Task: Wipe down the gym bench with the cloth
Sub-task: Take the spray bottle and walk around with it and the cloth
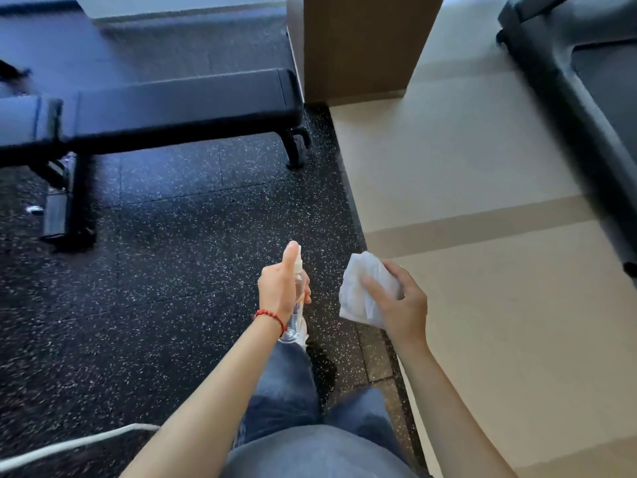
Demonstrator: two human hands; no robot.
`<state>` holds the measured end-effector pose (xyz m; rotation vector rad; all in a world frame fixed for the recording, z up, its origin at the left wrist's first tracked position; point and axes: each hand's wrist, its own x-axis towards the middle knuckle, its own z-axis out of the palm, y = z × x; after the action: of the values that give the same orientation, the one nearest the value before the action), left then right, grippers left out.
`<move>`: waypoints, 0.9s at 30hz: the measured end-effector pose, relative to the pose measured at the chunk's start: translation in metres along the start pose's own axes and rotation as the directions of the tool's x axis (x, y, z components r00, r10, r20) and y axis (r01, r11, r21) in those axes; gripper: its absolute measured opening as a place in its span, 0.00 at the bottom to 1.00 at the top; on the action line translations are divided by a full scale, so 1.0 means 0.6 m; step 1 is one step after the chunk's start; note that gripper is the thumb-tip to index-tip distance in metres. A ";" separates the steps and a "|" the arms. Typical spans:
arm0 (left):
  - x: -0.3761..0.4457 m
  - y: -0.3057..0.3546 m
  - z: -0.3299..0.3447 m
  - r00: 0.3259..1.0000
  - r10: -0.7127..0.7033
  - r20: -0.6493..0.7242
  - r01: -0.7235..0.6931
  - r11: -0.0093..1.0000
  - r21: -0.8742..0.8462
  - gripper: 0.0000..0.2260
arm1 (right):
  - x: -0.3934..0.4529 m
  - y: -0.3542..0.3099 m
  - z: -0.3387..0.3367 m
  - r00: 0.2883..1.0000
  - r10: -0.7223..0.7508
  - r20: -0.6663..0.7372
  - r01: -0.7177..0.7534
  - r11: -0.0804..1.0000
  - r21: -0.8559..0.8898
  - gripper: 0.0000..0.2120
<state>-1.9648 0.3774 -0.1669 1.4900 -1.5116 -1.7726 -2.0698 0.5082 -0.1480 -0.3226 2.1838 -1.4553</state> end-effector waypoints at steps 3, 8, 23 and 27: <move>0.078 0.048 -0.026 1.000 0.000 -0.020 0.000 1.000 -0.007 0.32 | 0.062 -0.052 0.059 0.999 -0.033 0.023 0.032 0.999 0.009 0.15; 0.183 0.106 -0.046 0.997 0.012 -0.077 -0.017 0.998 -0.052 0.32 | 0.159 -0.107 0.121 0.997 -0.049 0.066 0.050 0.999 -0.012 0.15; 0.509 0.282 -0.006 0.973 -0.025 -0.230 0.005 0.996 -0.087 0.30 | 0.535 -0.261 0.266 0.970 -0.144 0.195 0.154 0.987 -0.038 0.14; 0.586 0.336 0.001 0.963 -0.039 -0.266 0.012 0.994 -0.104 0.29 | 0.621 -0.306 0.304 0.960 -0.139 0.245 0.158 0.986 -0.059 0.14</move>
<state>-2.1622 0.0237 -0.1545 1.6286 -1.2548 -1.5610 -2.3052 0.1206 -0.1371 -0.6683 2.0589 -1.3317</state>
